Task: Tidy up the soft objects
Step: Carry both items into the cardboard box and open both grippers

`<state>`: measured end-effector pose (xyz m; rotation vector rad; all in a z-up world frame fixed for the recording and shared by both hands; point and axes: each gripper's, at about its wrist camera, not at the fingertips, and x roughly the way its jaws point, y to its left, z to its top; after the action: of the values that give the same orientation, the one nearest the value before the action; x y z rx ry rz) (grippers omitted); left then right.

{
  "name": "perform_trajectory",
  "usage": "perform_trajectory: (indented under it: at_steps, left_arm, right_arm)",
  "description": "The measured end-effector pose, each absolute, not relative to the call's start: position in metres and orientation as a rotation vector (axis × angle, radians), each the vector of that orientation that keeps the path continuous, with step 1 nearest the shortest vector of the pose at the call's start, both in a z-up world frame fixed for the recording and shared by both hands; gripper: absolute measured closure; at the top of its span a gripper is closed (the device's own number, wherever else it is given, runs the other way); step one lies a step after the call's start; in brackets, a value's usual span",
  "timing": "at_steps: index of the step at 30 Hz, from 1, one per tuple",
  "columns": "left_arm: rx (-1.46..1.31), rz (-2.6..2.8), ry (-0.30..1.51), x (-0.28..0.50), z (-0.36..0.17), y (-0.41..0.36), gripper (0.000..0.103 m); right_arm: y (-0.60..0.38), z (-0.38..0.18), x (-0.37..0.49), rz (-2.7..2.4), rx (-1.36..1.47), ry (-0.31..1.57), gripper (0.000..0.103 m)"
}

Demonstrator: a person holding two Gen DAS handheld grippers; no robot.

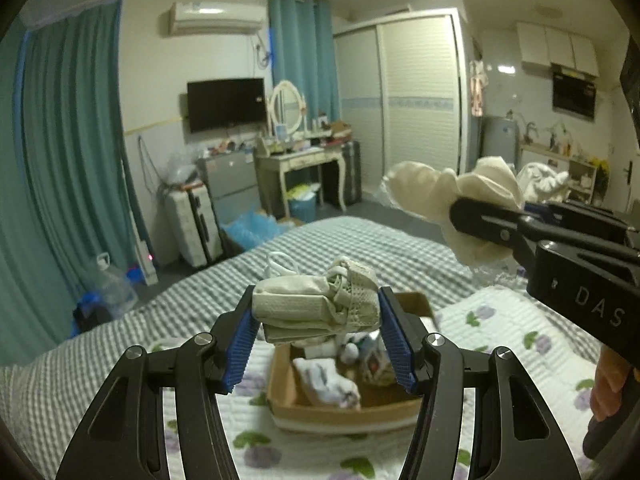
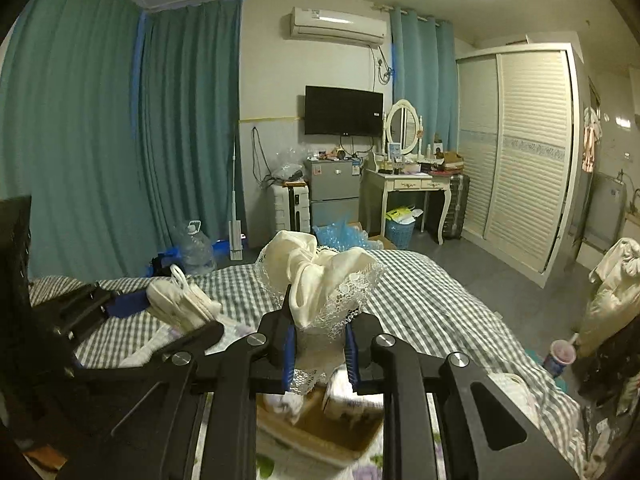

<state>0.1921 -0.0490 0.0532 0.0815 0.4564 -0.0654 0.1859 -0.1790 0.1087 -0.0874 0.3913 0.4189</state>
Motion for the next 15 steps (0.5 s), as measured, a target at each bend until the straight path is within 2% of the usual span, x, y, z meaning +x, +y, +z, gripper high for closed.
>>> perform_trajectory:
  at_steps: [15]
  left_arm:
    - [0.091, -0.033, 0.593, 0.279, -0.032, -0.056, 0.046]
  right_arm:
    - [-0.176, 0.001, 0.344, 0.450, -0.052, 0.613, 0.084]
